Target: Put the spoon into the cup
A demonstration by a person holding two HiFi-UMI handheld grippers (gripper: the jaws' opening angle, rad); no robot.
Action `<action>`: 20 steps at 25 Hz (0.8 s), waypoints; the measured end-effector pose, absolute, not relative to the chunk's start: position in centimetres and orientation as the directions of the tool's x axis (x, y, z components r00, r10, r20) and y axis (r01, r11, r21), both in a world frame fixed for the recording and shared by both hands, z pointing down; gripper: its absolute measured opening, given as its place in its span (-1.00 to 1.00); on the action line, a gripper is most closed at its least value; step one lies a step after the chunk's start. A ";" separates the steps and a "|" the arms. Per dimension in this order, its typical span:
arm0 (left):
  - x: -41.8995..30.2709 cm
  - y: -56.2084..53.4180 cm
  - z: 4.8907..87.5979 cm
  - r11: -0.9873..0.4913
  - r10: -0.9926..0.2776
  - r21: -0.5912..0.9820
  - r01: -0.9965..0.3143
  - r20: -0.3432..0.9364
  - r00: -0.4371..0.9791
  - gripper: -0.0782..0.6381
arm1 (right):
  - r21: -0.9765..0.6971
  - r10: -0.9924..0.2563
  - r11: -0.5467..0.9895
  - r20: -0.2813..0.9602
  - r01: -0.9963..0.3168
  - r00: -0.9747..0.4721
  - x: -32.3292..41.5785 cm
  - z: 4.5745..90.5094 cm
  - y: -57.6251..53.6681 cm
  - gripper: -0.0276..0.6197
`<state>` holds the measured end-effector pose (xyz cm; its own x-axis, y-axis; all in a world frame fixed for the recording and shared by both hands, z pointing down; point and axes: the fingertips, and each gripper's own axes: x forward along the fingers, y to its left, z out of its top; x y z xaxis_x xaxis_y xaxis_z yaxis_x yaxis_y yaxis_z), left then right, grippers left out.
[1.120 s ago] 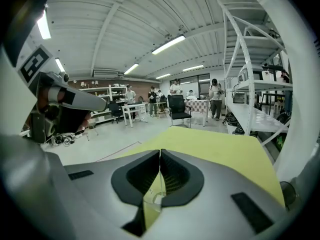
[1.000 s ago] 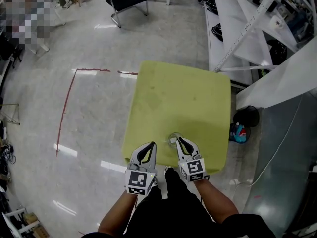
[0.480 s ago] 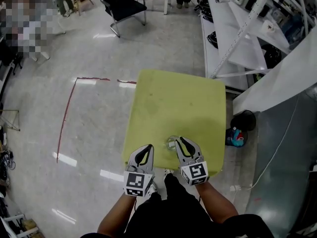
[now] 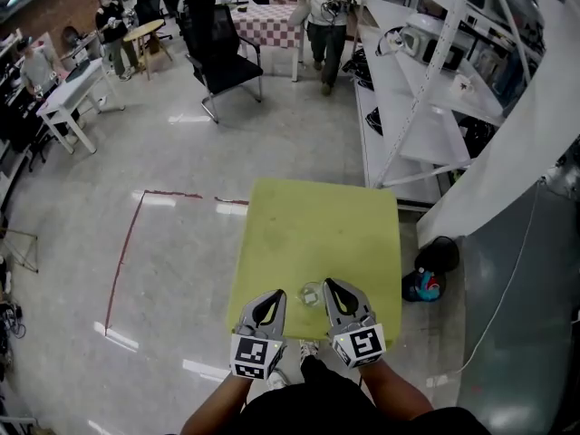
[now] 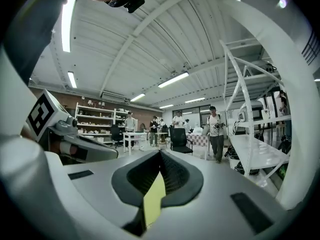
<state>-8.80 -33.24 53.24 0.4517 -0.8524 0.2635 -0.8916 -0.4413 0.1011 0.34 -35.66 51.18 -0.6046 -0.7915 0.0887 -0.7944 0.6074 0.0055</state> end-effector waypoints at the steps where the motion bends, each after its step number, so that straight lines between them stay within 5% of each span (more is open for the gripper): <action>1: -8.7 -33.3 52.7 -0.443 -0.855 0.100 -0.891 0.252 0.453 -0.77 | 0.004 -0.794 0.605 0.075 -0.796 -0.603 0.4 50.5 -35.6 -0.89; 20: -9.3 -32.4 49.5 -0.425 -0.882 0.057 -0.903 0.197 0.428 -0.77 | -0.001 -0.794 0.608 0.025 -0.794 -0.608 2.1 47.8 -33.7 -0.90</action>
<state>-9.28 -32.39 49.54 0.4277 -0.8822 0.1970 -0.9033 -0.4253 0.0565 2.05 -33.68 47.78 -0.6079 -0.7936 0.0252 -0.7939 0.6080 -0.0014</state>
